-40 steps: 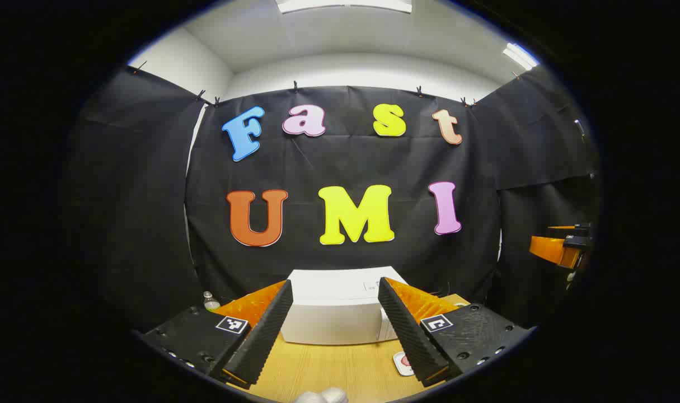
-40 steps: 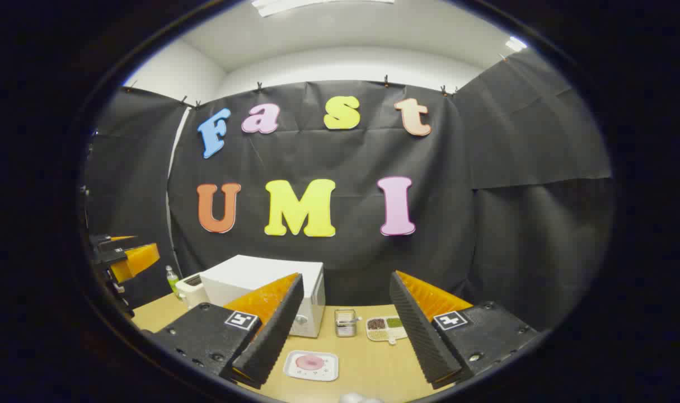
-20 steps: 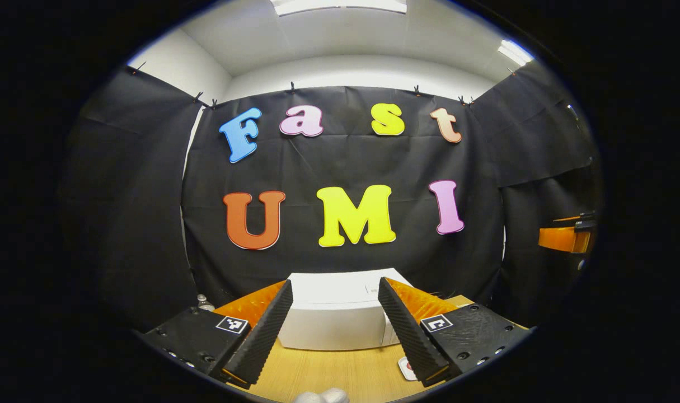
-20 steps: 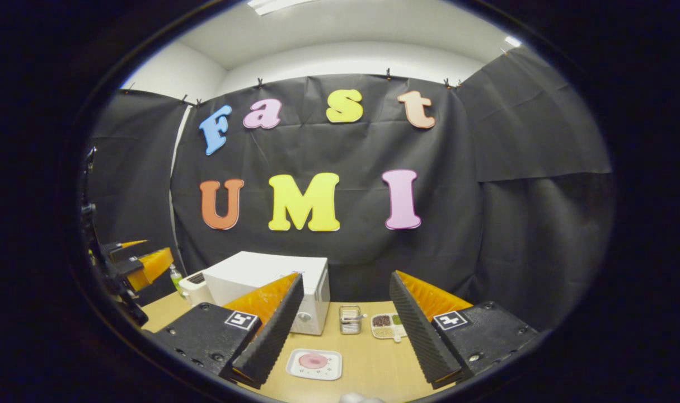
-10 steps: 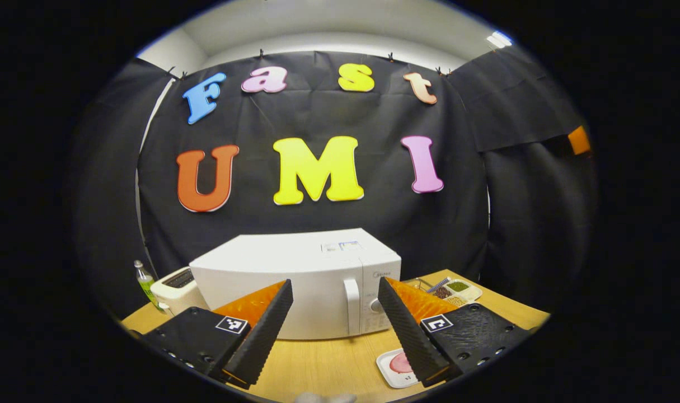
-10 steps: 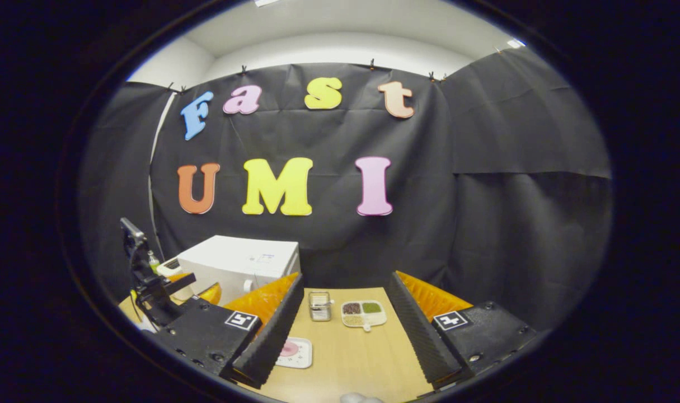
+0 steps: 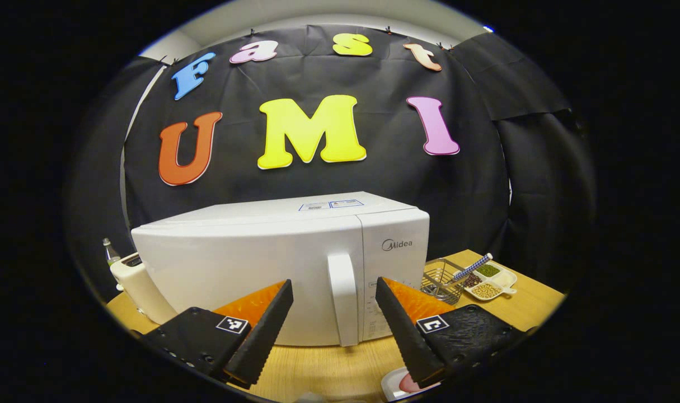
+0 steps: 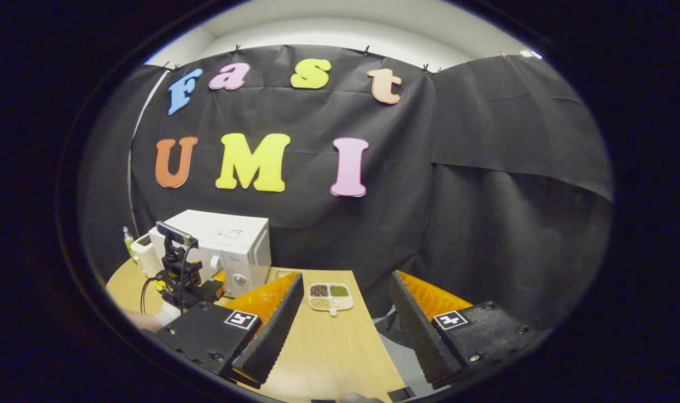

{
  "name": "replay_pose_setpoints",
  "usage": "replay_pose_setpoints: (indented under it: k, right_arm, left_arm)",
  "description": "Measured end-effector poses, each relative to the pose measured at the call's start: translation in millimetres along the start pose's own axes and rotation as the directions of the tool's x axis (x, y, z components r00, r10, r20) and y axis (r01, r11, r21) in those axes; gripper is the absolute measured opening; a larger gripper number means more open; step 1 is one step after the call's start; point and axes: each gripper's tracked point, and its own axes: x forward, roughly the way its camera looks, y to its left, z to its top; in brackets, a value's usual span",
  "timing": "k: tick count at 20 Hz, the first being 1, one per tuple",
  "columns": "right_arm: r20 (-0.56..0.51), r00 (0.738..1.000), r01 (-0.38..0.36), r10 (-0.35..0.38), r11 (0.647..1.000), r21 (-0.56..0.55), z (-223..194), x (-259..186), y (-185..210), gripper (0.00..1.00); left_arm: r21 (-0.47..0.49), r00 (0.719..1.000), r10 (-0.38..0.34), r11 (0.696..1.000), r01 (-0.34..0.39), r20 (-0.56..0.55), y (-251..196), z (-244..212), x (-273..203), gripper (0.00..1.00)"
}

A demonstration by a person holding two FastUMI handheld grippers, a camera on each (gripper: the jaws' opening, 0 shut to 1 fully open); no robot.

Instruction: Open the microwave oven with the left hand, put the food in, and close the microwave oven.

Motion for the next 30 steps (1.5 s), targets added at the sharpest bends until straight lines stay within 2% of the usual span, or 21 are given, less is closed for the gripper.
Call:
replay_pose_setpoints:
  k: [2,3,5,6,8,9,10,11,12,13,15,23,25,28,30]
  right_arm:
    - [-0.014,1.000,0.008,-0.008,1.000,0.012,-4,1,-2,0.99]
    - [-0.019,1.000,0.016,-0.016,1.000,0.011,-6,3,-4,0.99]
    - [-0.025,0.999,0.021,-0.021,1.000,0.015,-7,6,-4,0.99]
    - [-0.028,0.999,0.017,-0.017,1.000,0.017,-8,7,-2,0.99]
    - [-0.034,0.999,0.003,-0.002,1.000,0.025,-9,11,5,0.99]
    - [-0.037,0.999,-0.009,0.010,1.000,0.026,-9,13,10,0.99]
    - [-0.041,0.999,-0.019,0.020,0.999,0.027,-9,14,13,0.99]
    - [-0.040,0.999,-0.027,0.028,0.999,0.029,-8,14,17,0.99]
    - [-0.039,0.999,-0.033,0.034,0.999,0.032,-8,15,19,0.99]
    - [-0.041,0.998,-0.037,0.038,0.999,0.032,-9,16,21,0.99]
    - [-0.051,0.998,-0.040,0.042,0.999,0.037,-11,15,23,0.99]
    - [-0.019,0.999,-0.047,0.047,0.999,0.028,-3,-1,28,0.99]
    - [-0.011,0.998,-0.054,0.054,0.998,0.023,-2,-5,31,0.99]
    - [-0.017,0.996,-0.083,0.083,0.996,0.008,-8,-8,45,0.99]
    - [-0.027,0.993,-0.114,0.115,0.993,0.004,-13,-10,59,0.99]
  left_arm:
    - [0.003,1.000,-0.003,1.000,0.003,0.003,-3,-2,7,0.87]
    - [0.014,1.000,-0.002,1.000,0.002,0.006,-4,-1,9,0.80]
    - [0.025,1.000,0.027,0.999,-0.027,0.008,0,-2,11,0.71]
    - [0.027,0.999,0.044,0.999,-0.045,0.012,3,-1,12,0.53]
    - [0.000,1.000,0.013,1.000,-0.013,0.006,-3,-1,14,0.45]
    - [-0.021,1.000,0.017,1.000,-0.017,0.001,-2,-4,16,0.24]
    - [-0.045,1.000,0.016,0.999,-0.016,-0.008,-2,-4,13,0.29]
    - [-0.070,1.000,0.014,0.997,-0.015,-0.012,-3,-3,11,0.15]
    - [-0.081,1.000,0.010,0.997,-0.012,-0.017,-4,-3,12,0.13]
    - [-0.096,1.000,0.011,0.995,-0.013,-0.016,-4,-3,9,0.20]
    - [-0.090,1.000,0.014,0.996,-0.015,-0.016,-3,-1,10,0.12]
    - [-0.105,0.998,-0.052,0.993,0.047,-0.043,-6,-5,-1,0.12]
    - [-0.102,0.997,-0.062,0.993,0.057,-0.048,-7,-9,-15,0.12]
    - [-0.041,0.996,-0.088,0.995,0.088,-0.016,-1,-10,-51,0.12]
    - [-0.053,0.992,-0.124,0.991,0.122,-0.025,4,-18,-75,0.12]
